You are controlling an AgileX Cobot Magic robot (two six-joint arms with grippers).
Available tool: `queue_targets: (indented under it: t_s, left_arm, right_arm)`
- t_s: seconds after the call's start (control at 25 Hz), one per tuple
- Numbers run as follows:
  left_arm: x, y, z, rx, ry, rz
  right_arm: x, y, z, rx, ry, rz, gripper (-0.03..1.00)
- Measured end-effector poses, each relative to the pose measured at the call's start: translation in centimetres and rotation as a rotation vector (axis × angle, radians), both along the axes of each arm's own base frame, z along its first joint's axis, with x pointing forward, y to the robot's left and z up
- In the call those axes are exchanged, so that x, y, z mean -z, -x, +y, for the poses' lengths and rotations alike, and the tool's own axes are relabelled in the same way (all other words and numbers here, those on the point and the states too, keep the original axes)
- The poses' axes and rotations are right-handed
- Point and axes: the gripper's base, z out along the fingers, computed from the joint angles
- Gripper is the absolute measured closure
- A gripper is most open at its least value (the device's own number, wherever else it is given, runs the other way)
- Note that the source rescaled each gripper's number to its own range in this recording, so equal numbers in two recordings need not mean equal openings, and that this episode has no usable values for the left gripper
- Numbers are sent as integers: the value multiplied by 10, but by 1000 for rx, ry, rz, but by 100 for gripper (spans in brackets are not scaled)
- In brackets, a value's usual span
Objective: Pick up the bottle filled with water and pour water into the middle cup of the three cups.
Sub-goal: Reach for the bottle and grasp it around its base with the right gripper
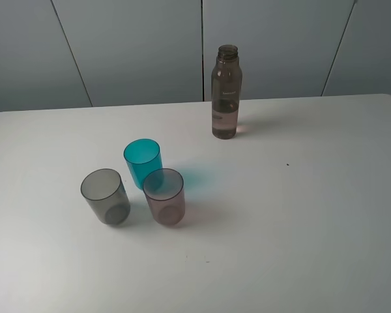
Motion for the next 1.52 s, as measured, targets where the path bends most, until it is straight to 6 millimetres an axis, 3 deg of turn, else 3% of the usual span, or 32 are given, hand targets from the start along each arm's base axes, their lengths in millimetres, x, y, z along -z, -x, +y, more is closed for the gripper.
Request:
queue_targets:
  t_s: [1.52]
  left_arm:
    - [0,0,0,-1,2,0]
  right_arm:
    - [0,0,0,0,0,0,0]
